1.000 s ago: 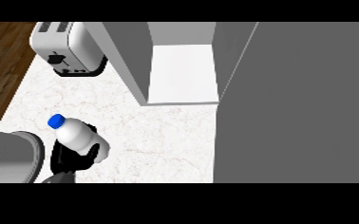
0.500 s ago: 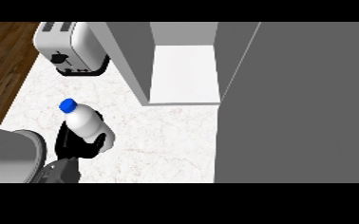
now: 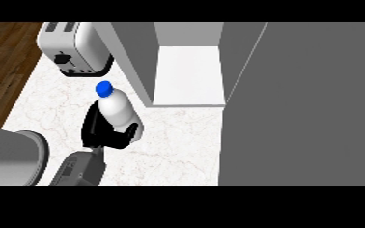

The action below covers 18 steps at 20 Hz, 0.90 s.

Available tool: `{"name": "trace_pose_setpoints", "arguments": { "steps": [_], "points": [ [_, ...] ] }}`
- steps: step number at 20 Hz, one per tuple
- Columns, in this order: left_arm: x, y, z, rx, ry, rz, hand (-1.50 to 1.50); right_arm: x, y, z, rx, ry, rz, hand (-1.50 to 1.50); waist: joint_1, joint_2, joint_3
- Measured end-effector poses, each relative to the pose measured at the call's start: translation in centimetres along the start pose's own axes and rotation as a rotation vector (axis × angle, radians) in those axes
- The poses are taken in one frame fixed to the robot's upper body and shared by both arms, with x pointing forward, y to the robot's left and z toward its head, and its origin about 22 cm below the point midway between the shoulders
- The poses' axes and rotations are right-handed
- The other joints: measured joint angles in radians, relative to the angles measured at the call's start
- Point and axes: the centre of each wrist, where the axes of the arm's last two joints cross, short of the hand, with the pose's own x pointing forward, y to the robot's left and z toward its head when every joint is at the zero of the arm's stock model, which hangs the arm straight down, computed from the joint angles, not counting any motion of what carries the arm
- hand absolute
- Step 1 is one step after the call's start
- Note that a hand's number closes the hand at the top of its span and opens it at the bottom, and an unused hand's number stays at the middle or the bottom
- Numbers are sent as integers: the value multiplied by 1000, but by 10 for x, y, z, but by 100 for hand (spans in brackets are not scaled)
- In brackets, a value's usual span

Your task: Pick up the bottled water, place it into the cabinet and close the cabinet

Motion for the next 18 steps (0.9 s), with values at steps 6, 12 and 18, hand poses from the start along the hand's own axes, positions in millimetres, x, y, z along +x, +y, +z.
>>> {"name": "trace_pose_setpoints", "arguments": {
  "steps": [6, 12, 18],
  "points": [
    [9, -59, -22, -3, -8, -41, 150, -2, 2, -3, -4, -13, -24, -150, -7, 2, -1],
    [19, -98, -49, 10, -28, -87, 150, 1, -4, -5, 12, -16, -3, -150, -15, 5, -1],
    [18, -115, -58, 98, -4, -190, 150, 4, -7, -1, 22, -14, -4, -150, -18, -3, 1]
  ]
}}
